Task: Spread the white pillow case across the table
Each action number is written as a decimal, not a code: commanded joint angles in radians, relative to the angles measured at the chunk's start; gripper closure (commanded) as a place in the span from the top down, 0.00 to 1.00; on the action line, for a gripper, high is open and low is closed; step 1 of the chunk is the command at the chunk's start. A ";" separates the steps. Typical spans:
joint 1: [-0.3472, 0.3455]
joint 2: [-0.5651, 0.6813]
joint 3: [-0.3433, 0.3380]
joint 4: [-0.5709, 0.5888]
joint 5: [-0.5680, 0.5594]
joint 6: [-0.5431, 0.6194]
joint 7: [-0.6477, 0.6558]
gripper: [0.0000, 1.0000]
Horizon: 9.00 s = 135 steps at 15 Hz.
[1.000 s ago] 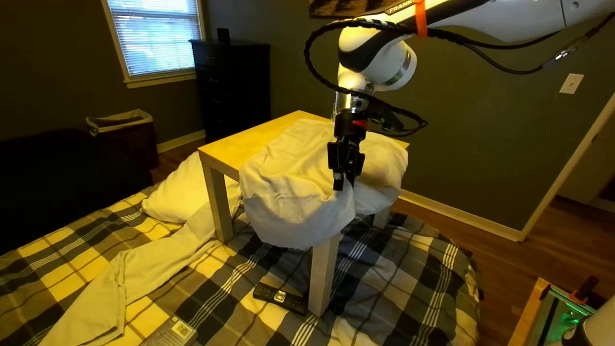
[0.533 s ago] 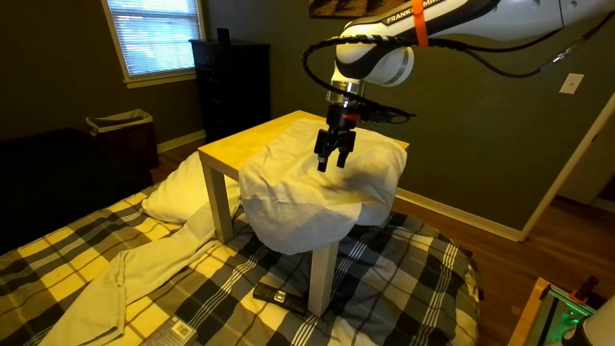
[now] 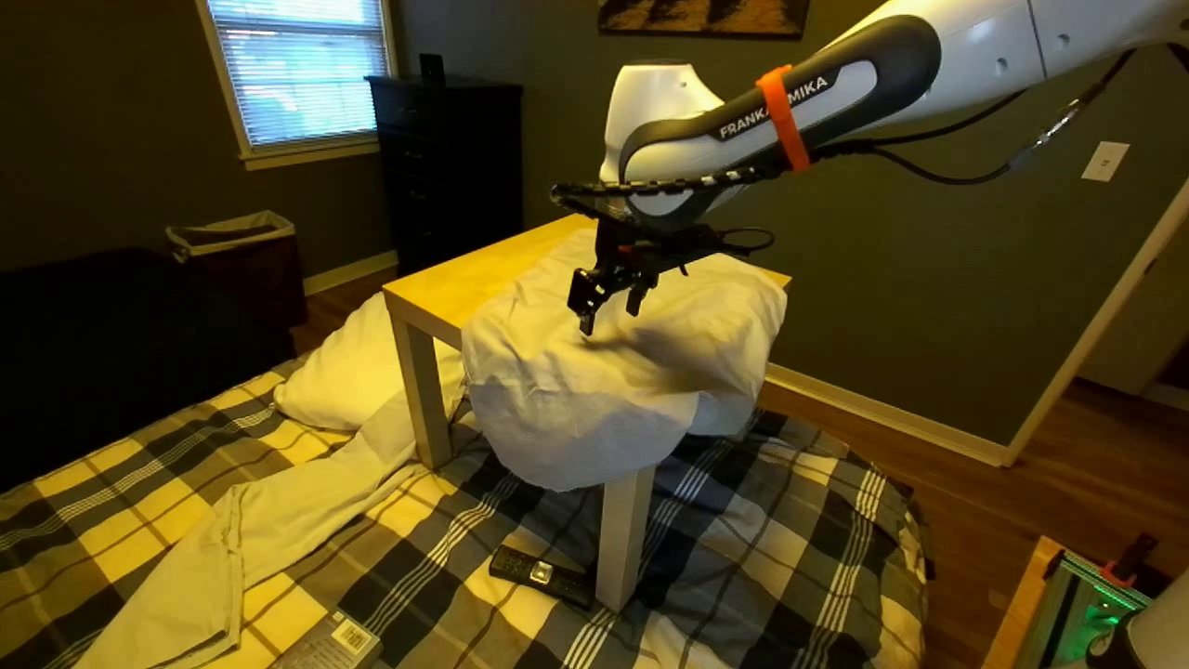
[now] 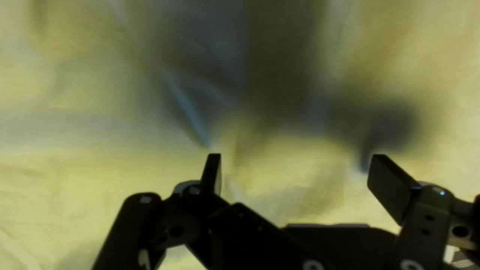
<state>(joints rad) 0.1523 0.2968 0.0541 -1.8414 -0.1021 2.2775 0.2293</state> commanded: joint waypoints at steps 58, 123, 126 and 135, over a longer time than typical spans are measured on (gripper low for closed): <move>0.078 0.459 -0.133 0.622 0.020 -0.311 0.751 1.00; -0.073 0.839 -0.217 1.265 0.095 -0.494 1.002 1.00; -0.087 0.865 -0.204 1.281 0.087 -0.355 0.915 1.00; -0.077 0.905 -0.271 1.284 -0.035 -0.273 0.587 1.00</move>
<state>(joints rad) 0.0755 1.1466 -0.1805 -0.5937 -0.0829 2.0056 0.8825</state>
